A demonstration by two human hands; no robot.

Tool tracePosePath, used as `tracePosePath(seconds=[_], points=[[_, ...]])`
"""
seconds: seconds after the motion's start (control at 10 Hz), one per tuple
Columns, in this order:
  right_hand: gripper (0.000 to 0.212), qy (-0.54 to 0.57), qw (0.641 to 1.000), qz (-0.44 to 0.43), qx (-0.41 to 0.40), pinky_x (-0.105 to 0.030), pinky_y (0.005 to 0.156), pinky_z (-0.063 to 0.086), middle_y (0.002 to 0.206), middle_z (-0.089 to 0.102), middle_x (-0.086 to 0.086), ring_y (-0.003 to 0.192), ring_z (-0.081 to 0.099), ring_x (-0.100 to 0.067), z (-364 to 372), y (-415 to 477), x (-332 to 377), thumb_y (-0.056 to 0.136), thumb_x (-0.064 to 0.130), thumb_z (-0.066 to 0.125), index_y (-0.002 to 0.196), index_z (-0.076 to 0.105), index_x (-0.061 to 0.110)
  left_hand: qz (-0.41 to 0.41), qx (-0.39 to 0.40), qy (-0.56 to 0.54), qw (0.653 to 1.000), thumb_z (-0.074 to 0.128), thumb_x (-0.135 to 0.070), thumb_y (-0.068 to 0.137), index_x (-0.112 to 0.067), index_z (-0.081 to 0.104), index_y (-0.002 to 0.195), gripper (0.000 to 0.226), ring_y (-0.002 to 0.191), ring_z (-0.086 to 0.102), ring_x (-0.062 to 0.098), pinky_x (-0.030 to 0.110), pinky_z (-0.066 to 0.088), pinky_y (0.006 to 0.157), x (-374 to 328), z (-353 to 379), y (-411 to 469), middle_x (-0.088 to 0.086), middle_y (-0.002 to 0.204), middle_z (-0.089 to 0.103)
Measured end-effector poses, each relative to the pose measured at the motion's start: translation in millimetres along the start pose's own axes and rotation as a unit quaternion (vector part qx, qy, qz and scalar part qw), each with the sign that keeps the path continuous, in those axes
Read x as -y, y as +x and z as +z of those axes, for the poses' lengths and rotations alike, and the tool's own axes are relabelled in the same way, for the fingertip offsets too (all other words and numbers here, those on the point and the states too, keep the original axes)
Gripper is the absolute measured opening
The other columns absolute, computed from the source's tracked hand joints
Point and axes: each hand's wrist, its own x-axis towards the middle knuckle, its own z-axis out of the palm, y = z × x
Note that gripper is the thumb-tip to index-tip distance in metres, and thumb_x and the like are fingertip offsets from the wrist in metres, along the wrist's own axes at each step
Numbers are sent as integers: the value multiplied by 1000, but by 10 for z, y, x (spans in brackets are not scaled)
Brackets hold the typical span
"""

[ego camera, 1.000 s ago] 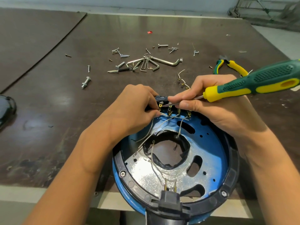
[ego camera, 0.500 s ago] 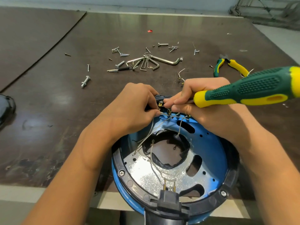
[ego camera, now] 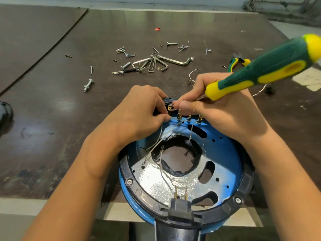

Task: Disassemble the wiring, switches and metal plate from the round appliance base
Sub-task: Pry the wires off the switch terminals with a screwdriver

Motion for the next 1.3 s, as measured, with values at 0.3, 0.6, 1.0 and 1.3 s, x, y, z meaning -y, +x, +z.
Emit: tracePosePath(seconds=[0.3,0.6,1.0,1.3], points=[[29,74,996,49,-4,-49,76,65,84,74,-22,85,77,-35,-11,10,-14,81,2,85,68,66,21,5,0,-6,1000,74,-28,86,-21,81,92,12,108,60,15,32,45,94,14,-6,-5,-3,125,65],[26,23,999,-44,9,-57,79,60,86,78,-15,87,77,-36,-14,-80,0,83,3,81,75,66,23,0,-3,-22,1000,74,-28,85,-22,81,90,10,109,60,13,28,45,93,23,-12,-5,-1,126,65],[13,-62,982,40,174,-24,90,52,111,64,-44,118,60,-48,131,87,-239,89,-21,59,93,60,-34,5,-11,-40,999,73,-23,84,-22,81,84,8,107,61,12,23,45,86,41,19,-3,0,121,68],[35,-37,998,-35,24,-45,79,64,85,80,-5,88,79,-19,-41,-62,16,84,5,83,69,61,27,0,-10,-42,999,75,-28,84,-22,81,87,9,104,61,13,30,47,88,37,17,-7,-4,121,67]])
